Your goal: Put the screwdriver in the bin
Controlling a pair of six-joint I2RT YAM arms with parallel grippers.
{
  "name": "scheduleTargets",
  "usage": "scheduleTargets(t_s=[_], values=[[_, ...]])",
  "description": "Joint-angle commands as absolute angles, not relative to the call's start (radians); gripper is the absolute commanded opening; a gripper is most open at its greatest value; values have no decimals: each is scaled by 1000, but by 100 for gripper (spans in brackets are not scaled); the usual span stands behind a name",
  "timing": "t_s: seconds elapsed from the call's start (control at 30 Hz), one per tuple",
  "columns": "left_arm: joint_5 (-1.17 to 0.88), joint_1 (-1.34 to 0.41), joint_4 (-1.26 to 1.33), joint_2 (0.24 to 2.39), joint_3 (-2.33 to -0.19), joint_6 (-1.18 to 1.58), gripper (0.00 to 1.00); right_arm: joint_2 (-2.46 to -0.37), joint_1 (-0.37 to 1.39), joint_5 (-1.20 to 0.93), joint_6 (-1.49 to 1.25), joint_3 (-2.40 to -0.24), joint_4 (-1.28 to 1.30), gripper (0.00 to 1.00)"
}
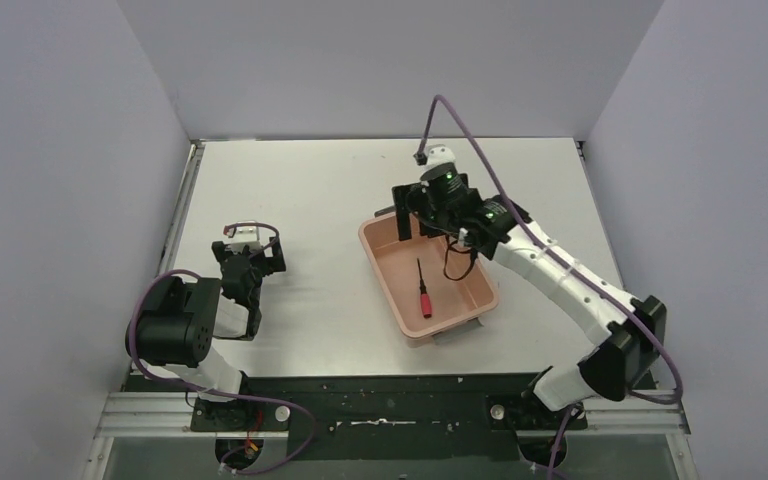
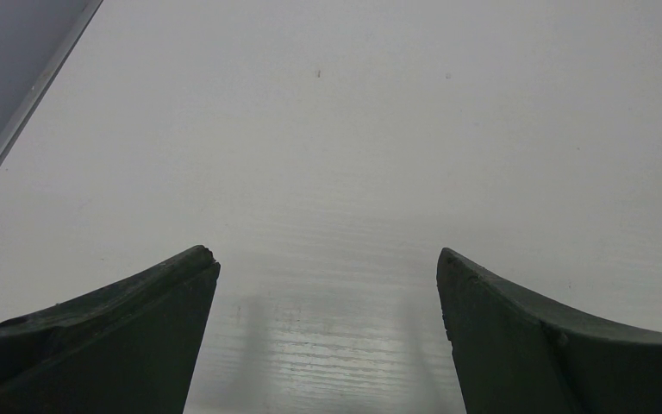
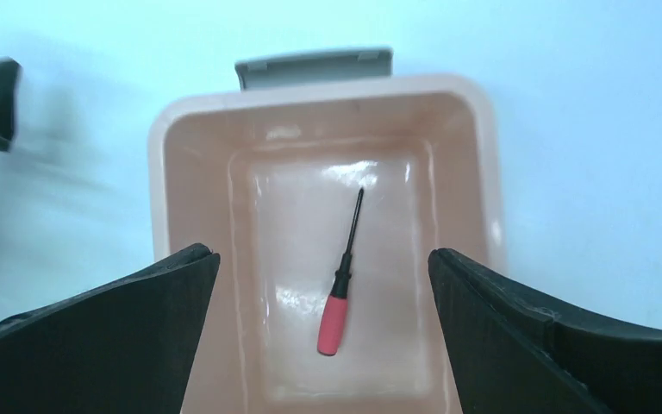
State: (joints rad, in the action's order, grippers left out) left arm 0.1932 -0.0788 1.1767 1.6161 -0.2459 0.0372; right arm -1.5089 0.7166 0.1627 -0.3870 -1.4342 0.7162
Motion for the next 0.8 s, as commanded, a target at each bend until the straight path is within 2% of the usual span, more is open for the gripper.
scheduleTargets(t_s=[0.0, 0.1, 0.37, 0.6, 0.77], values=[[185, -75, 1209, 1610, -255, 30, 97, -1369, 652, 192, -252, -1456, 671, 100], [185, -75, 1208, 1611, -255, 30, 97, -1235, 590, 212, -134, -1331, 492, 100], [185, -75, 1209, 1610, -255, 29, 97, -881, 476, 298, 295, -778, -131, 100], [185, -75, 1207, 1612, -255, 30, 97, -862, 179, 153, 126, -548, -207, 100], [186, -75, 1208, 1611, -255, 29, 97, -879, 76, 98, 30, -372, -327, 100]])
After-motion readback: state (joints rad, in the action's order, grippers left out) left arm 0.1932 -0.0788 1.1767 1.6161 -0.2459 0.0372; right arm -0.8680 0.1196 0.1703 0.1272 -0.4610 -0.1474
